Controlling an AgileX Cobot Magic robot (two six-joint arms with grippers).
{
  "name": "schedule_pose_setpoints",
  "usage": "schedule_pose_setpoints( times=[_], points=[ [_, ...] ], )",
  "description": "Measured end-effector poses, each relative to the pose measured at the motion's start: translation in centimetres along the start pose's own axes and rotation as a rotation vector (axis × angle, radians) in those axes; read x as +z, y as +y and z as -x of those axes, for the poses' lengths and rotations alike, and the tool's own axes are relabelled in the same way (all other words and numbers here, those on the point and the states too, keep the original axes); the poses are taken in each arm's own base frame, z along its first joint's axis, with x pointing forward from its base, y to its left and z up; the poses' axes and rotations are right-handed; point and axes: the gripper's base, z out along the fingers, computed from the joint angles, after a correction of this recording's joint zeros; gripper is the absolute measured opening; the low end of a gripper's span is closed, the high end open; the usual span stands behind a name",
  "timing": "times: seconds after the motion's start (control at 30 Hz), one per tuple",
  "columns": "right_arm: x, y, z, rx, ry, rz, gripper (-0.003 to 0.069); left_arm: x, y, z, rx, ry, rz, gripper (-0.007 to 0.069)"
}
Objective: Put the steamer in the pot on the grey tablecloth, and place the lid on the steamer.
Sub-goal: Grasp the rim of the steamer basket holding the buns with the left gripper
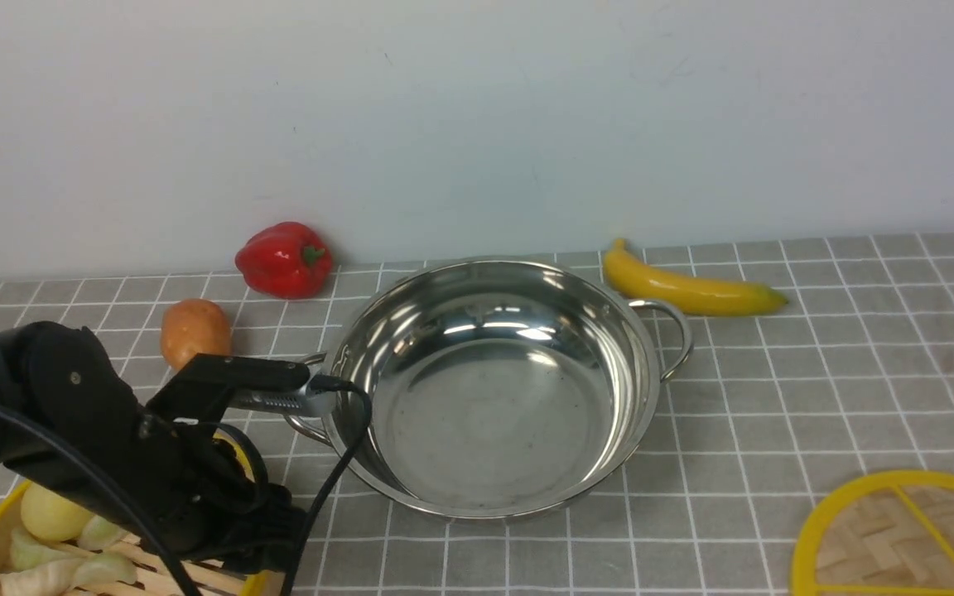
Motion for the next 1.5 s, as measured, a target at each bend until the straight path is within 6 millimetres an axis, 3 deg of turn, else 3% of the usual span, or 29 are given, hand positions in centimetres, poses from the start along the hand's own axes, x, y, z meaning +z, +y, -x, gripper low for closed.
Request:
schedule_pose_setpoints(
  times=[0.2,0.57,1.03,1.5],
  points=[
    [0.0,0.0,0.0,0.0,0.0,0.0,0.0242,0.0,0.0,0.0,-0.036,0.0,0.002,0.038],
    [0.0,0.0,0.0,0.0,0.0,0.0,0.0242,0.0,0.2,0.2,-0.033,-0.017,0.02,0.0249],
    [0.0,0.0,0.0,0.0,0.0,0.0,0.0242,0.0,0.3,0.4,-0.031,-0.039,0.028,0.0314],
    [0.0,0.0,0.0,0.0,0.0,0.0,0.0242,2.7,0.7,0.1,-0.05,0.081,0.016,0.0302]
  ],
)
